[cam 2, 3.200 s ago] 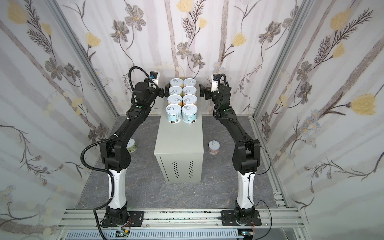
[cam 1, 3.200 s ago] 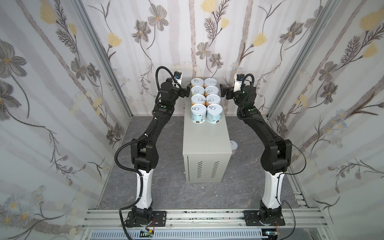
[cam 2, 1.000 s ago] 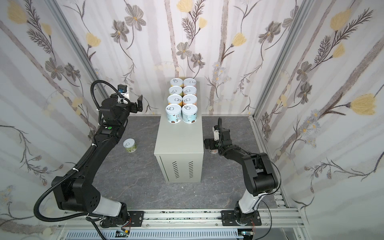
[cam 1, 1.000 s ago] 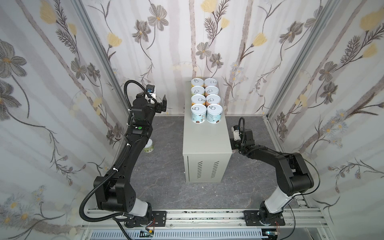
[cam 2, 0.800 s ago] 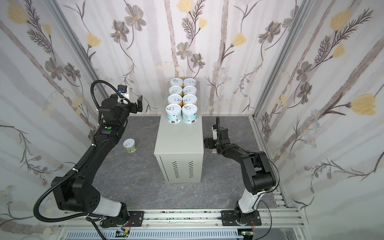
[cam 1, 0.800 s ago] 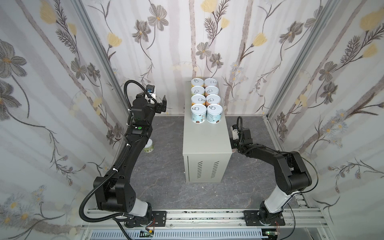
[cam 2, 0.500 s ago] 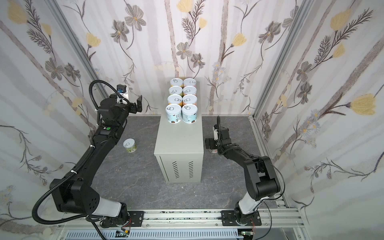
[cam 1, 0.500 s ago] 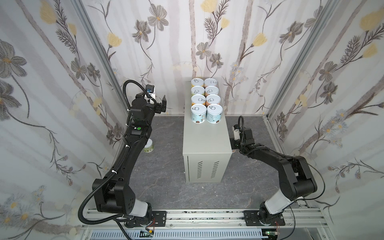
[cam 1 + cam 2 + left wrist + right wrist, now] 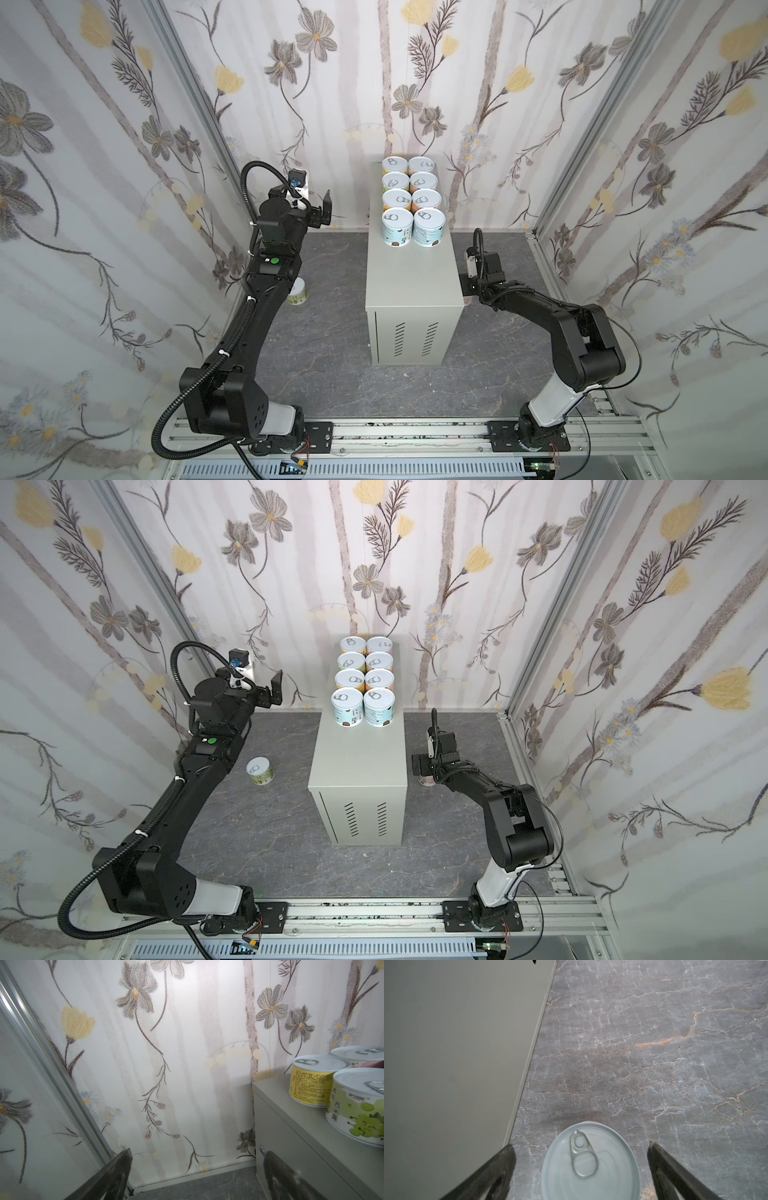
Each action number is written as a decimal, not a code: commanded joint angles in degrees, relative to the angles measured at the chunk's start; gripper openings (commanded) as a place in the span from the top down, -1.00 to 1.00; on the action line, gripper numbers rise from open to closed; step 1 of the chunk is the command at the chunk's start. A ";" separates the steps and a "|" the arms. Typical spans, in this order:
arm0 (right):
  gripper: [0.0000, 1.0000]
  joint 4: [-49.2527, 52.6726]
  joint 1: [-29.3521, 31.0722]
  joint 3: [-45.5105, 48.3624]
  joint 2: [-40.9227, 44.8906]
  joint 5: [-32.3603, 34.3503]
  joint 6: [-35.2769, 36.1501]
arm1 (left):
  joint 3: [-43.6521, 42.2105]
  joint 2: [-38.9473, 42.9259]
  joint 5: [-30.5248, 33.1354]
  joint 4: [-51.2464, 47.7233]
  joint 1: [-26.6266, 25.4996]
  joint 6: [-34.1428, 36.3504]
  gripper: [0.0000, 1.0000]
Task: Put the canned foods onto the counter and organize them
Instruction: 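Close the right gripper on the floor can and lift it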
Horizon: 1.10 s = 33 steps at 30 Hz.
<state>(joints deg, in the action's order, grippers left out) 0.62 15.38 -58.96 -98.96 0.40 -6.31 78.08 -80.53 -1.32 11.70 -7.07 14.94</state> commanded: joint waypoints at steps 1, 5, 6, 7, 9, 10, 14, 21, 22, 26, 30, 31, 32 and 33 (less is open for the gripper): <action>-0.99 2.40 0.00 -1.37 -1.83 1.70 1.16 | -0.38 0.77 -0.50 0.26 0.07 0.62 -1.00; -0.99 3.45 -0.08 -2.03 -3.66 1.77 1.12 | -0.59 1.14 -0.56 -0.01 -0.03 0.62 -1.00; -0.99 3.71 -0.11 -2.12 -4.01 1.72 1.21 | -0.64 1.13 -0.61 -0.10 0.13 0.62 -1.00; -0.98 4.00 -0.08 -2.12 -4.34 1.54 1.34 | -0.59 1.16 -0.55 -0.10 0.13 0.62 -1.00; -0.95 4.13 -0.08 -1.97 -4.81 1.29 1.38 | -0.57 1.19 -0.59 -0.12 0.10 0.45 -1.00; -0.92 4.08 -0.08 -1.86 -4.93 1.11 1.38 | -0.61 1.17 -0.70 -0.14 0.08 0.36 -1.00; -0.77 3.50 -0.08 -1.58 -5.63 0.44 1.31 | -0.57 1.19 -0.89 -0.32 0.09 0.09 -1.00; -0.39 2.72 -0.29 -1.33 -5.85 -0.67 1.56 | -1.00 1.60 -0.72 -0.20 0.13 0.09 -1.00; -0.32 2.89 -0.35 -1.25 -5.49 -0.75 1.65 | -1.22 1.76 -0.65 -0.13 0.11 0.18 -1.00; -0.06 3.69 -0.65 -0.11 -2.18 -0.98 2.00 | -2.64 2.57 -0.30 0.68 0.13 0.48 -1.00; 0.03 7.85 -1.20 0.26 2.99 -0.67 2.39 | -3.46 3.20 -0.61 0.61 0.13 0.62 -1.00; 0.05 9.66 -1.30 0.08 4.77 -0.67 2.48 | -3.55 3.33 -0.90 0.52 0.13 0.58 -1.00; 0.06 11.74 -1.40 -0.29 6.82 -0.75 2.61 | -3.55 3.53 -1.27 0.36 0.07 0.62 -1.00; 0.07 13.84 -1.49 -0.80 9.14 -0.91 2.70 | -3.55 3.71 -1.48 0.19 0.10 0.70 -1.00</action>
<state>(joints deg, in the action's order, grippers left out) 10.72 14.04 -58.72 -94.08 -0.05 -4.45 74.65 -77.60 -1.78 10.92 -7.07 15.00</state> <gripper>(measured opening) 0.730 0.998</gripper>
